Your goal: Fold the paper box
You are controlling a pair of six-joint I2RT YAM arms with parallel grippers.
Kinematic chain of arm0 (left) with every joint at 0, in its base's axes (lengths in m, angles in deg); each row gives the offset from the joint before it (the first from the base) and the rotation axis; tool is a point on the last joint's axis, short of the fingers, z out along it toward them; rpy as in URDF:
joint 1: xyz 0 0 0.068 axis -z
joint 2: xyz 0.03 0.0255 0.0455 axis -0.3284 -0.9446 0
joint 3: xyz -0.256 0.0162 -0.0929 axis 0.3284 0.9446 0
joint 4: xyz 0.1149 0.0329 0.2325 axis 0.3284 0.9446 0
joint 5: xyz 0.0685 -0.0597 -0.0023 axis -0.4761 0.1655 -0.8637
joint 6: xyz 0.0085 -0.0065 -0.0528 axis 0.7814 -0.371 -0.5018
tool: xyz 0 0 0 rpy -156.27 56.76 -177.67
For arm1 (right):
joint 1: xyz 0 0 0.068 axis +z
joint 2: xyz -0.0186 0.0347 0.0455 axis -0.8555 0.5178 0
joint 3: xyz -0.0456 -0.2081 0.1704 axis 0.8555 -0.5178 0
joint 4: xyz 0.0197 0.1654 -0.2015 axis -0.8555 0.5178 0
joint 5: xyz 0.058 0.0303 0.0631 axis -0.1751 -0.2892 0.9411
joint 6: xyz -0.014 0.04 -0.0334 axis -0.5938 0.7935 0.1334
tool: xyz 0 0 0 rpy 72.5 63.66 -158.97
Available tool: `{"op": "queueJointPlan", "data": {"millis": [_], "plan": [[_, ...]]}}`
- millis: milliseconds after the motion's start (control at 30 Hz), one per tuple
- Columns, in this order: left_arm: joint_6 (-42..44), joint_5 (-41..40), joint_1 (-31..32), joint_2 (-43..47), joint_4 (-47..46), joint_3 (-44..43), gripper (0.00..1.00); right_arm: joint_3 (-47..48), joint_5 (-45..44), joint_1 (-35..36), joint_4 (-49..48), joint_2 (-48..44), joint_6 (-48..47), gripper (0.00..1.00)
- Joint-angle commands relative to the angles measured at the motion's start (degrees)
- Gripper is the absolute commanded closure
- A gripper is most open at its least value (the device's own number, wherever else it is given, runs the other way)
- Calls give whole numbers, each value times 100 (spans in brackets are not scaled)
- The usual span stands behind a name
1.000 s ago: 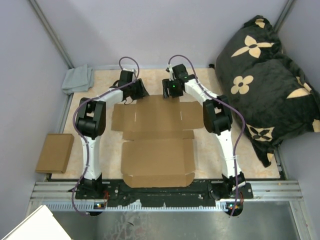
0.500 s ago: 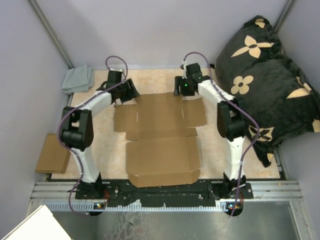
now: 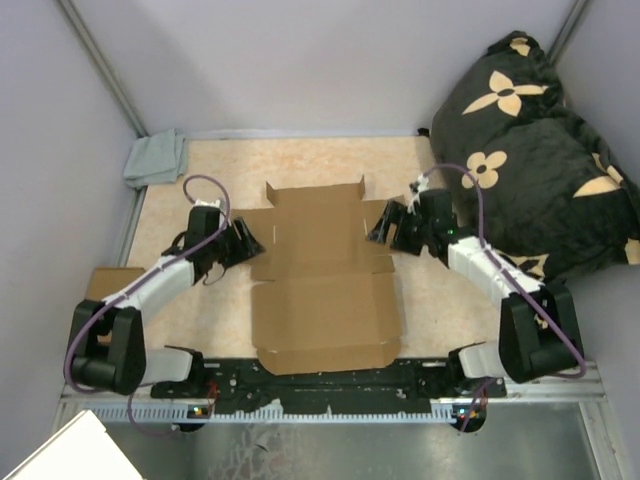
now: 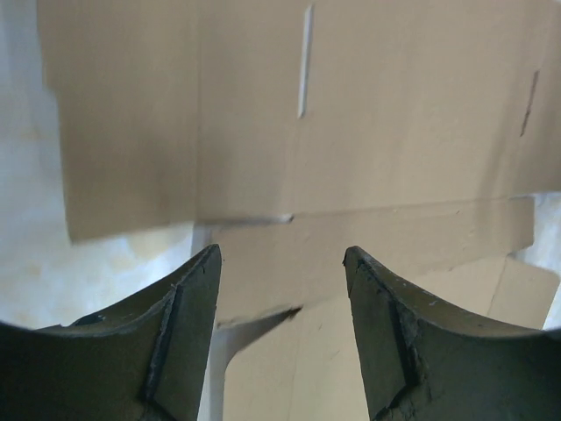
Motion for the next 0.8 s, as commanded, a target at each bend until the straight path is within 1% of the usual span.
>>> {"op": "queueJointPlan", "data": {"millis": [0, 33, 100, 300, 500, 567, 767], "plan": [[-314, 113, 12, 560, -145, 526, 35, -602, -746, 107, 109, -774, 214, 12], [-330, 97, 14, 607, -188, 626, 34, -737, -811, 105, 109, -885, 244, 6], [-336, 103, 15, 661, -211, 744, 34, -958, -909, 102, 139, -1061, 277, 1], [-441, 419, 23, 725, -389, 1098, 34, -1401, -1051, 109, 117, -1211, 376, 1], [-345, 285, 58, 776, -29, 1145, 35, -1565, -1155, 105, -28, -1235, 490, 1], [-359, 302, 58, 756, -153, 1207, 35, -1581, -1134, 110, -116, -1182, 496, 1], [-462, 523, 59, 199, -615, 1180, 37, -1537, -1090, 110, -250, -936, 549, 1]]}}
